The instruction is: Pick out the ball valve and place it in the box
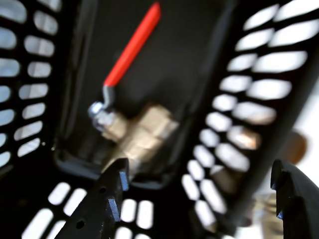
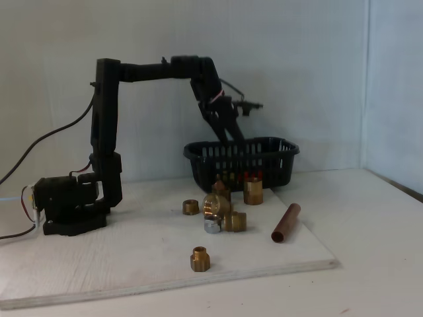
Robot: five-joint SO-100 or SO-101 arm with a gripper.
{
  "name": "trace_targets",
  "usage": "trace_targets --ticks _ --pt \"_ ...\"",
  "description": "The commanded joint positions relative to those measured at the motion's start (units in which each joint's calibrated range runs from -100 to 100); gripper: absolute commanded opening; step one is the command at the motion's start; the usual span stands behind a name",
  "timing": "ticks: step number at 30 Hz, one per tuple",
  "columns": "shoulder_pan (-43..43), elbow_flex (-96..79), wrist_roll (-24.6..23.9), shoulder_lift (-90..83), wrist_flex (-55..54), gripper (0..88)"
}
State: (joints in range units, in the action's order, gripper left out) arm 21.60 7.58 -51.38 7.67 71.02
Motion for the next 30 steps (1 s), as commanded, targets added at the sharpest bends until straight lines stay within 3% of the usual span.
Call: trace_targets --ticks 1,5,9,10,12,17,24,30 --pt "-1.1 2.9 1.5 -8.5 -0.3 30.7" --pt "-1.2 2.5 1.9 -14.7 0.3 25.7" --pt "-2.6 2.4 3.3 -19.4 0.4 1.8" --pt "-3.1 2.4 3.7 -20.4 0.4 0.0" --pt "-3.9 2.9 5.0 -22.5 0.3 3.0" --pt "-5.9 3.0 12.2 -30.2 0.4 0.9" --pt "-10.0 2.4 27.0 -43.2 2.9 0.9" --pt "-10.4 2.1 39.3 -51.9 14.2 0.9"
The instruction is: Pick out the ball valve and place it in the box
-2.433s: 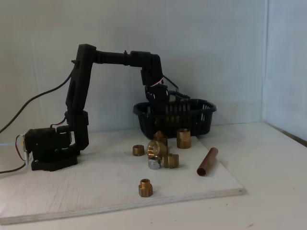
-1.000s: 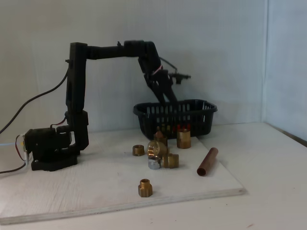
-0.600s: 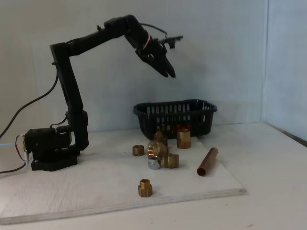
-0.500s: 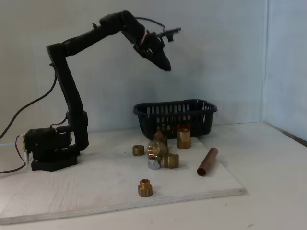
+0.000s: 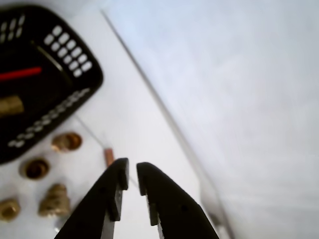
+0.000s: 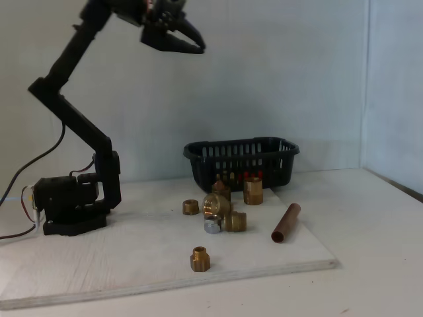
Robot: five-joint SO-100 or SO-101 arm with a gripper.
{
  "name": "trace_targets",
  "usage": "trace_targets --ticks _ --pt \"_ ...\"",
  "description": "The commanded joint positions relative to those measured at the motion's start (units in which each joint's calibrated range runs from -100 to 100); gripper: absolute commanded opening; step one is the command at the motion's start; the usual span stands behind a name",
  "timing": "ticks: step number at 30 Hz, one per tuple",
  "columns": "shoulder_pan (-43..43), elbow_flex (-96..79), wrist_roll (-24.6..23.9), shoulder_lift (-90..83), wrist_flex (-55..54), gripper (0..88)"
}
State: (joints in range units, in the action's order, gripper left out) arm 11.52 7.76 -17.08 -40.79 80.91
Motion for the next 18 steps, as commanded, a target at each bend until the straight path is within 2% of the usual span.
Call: trace_targets --ticks 1,5,13,18 --pt "-0.3 0.9 6.3 -4.7 5.8 0.9" --pt "-0.3 -8.2 10.7 -11.1 7.6 0.9" --pt "-0.5 -40.4 14.6 -35.9 -6.2 0.9" --pt "-5.3 -55.7 16.4 -51.8 -8.7 0.9"
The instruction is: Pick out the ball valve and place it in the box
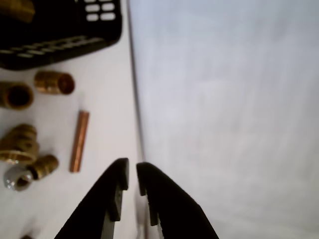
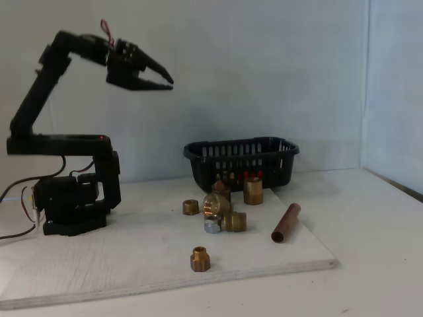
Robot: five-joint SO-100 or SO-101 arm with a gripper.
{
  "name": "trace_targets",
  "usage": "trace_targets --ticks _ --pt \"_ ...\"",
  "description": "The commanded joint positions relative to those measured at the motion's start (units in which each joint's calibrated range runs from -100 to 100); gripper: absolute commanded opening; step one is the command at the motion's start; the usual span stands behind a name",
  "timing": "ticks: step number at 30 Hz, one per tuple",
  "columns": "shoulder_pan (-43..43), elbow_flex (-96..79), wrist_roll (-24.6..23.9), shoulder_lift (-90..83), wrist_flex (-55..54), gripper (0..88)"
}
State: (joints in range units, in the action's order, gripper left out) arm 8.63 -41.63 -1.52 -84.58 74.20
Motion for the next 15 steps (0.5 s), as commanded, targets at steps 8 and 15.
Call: trace_targets --ticks 8,15 --pt "-8.9 -25.3 2.0 -14.2 -9.4 0.9" --pt "-12.2 -34.9 2.2 -14.2 -14.2 0.9"
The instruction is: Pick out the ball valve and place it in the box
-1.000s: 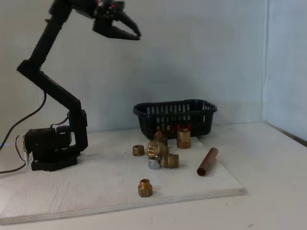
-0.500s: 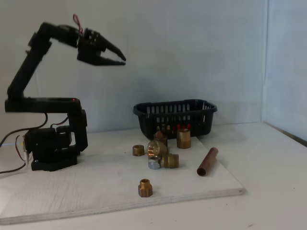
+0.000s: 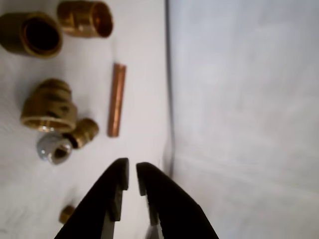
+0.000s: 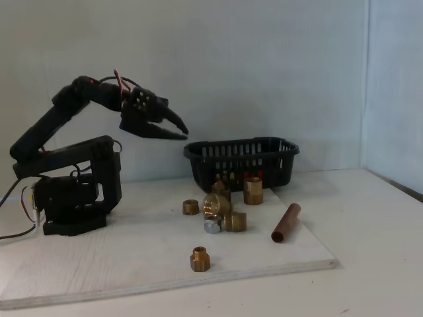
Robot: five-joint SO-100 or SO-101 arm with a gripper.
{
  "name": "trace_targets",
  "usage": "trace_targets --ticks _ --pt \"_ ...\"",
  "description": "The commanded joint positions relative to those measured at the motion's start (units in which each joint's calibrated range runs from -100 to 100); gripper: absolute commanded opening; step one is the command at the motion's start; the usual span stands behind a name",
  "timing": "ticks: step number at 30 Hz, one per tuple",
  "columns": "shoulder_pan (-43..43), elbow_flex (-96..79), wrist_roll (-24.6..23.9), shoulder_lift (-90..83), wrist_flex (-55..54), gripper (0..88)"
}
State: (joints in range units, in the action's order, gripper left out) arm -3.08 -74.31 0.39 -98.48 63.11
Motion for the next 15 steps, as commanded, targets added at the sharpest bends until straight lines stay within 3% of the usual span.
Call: trace_targets --ticks 1,8,15 --pt "-0.5 -3.7 0.7 -0.3 -4.2 0.9" --pt "-1.4 -15.5 4.8 -0.3 -12.7 0.9" --pt "-2.8 -25.5 4.5 0.4 -25.4 1.0"
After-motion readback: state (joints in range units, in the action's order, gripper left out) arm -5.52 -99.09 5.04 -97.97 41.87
